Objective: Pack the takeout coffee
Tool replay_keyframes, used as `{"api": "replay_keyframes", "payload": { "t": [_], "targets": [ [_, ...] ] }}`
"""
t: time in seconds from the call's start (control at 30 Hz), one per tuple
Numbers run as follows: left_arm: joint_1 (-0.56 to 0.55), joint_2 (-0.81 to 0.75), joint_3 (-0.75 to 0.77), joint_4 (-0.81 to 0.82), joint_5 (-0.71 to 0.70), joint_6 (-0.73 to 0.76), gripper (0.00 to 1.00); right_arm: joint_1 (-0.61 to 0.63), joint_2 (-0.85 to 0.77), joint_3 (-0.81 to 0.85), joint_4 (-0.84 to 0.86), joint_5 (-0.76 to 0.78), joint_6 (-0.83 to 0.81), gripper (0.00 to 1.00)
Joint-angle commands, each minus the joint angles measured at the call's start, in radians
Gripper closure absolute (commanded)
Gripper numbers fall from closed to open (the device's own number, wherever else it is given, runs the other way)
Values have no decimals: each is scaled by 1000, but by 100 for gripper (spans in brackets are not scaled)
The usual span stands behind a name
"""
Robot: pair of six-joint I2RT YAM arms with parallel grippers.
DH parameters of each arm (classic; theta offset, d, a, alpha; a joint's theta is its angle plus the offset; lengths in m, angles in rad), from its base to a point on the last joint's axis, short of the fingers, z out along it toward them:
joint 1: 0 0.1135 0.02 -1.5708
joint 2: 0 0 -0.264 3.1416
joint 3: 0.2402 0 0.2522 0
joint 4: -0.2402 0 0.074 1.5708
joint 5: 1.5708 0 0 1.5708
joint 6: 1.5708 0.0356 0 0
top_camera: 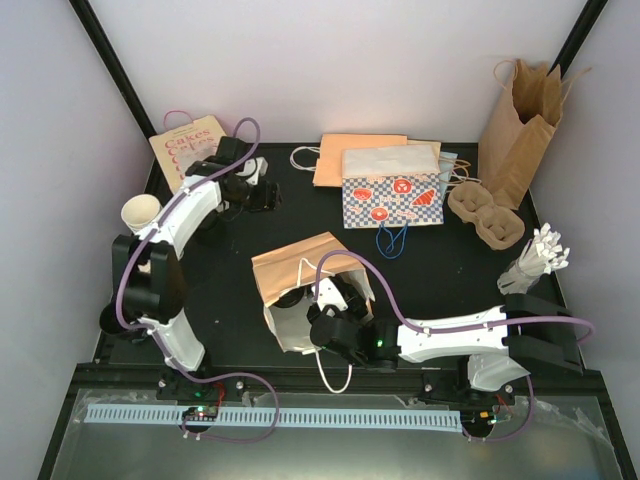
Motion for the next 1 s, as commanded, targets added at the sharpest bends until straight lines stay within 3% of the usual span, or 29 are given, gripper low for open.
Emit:
{"api": "replay_keyframes", "payload": {
  "t": [0.0, 0.5, 0.97],
  "targets": [
    [-23, 49, 63, 17, 78, -8, 20, 2, 1, -7, 47, 2, 8, 59],
    [-134, 255, 189, -9, 163, 43, 35, -12, 0, -16, 62, 8, 6, 60],
    [-179, 316, 169, -40, 278, 95, 49, -30, 28, 9, 78, 31, -24, 61]
  ]
}}
